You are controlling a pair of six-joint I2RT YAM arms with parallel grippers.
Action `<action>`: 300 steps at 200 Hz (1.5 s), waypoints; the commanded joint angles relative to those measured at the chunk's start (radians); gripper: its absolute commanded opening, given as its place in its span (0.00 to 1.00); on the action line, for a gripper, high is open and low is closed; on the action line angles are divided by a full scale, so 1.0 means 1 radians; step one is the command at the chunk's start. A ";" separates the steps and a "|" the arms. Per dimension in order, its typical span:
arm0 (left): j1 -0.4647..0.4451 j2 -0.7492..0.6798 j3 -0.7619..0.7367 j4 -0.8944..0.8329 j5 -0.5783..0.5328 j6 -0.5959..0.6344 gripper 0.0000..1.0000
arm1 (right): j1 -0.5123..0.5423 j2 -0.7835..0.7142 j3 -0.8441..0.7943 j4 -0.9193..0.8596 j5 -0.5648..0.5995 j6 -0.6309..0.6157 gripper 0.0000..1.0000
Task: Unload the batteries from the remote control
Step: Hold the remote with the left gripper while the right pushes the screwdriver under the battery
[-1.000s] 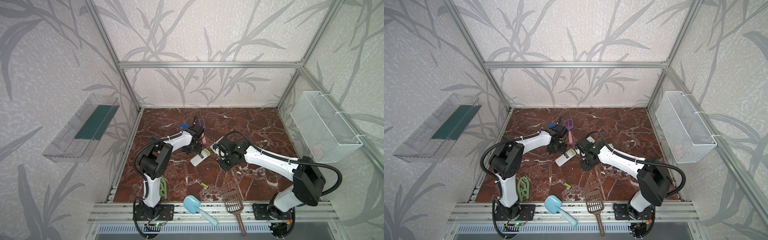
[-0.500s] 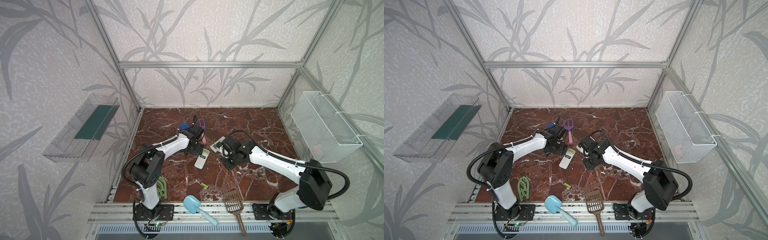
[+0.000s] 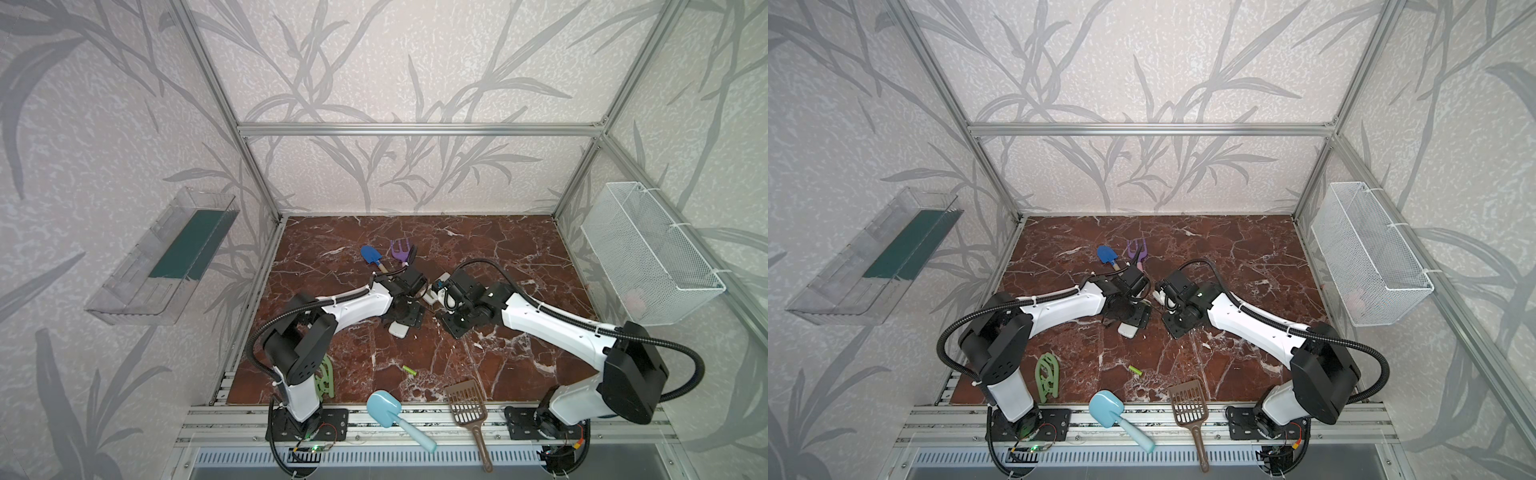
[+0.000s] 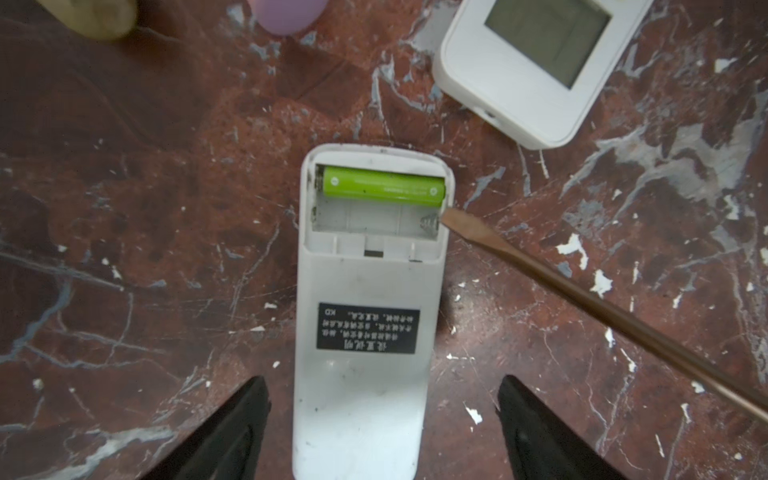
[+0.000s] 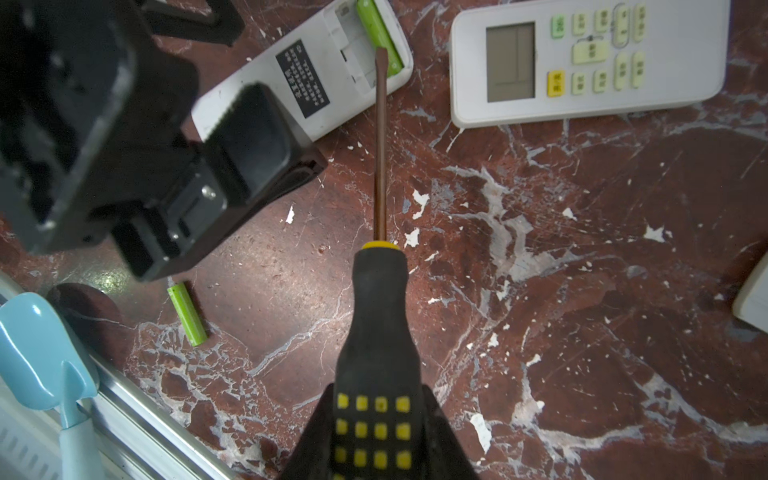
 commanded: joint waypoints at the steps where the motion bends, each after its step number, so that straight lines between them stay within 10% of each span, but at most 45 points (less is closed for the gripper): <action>1: 0.003 0.021 -0.021 -0.002 -0.038 -0.015 0.83 | 0.000 0.020 0.009 0.023 -0.023 0.016 0.00; 300: -0.013 -0.014 -0.218 0.211 0.055 0.108 0.49 | 0.098 0.161 0.080 -0.041 0.093 0.191 0.00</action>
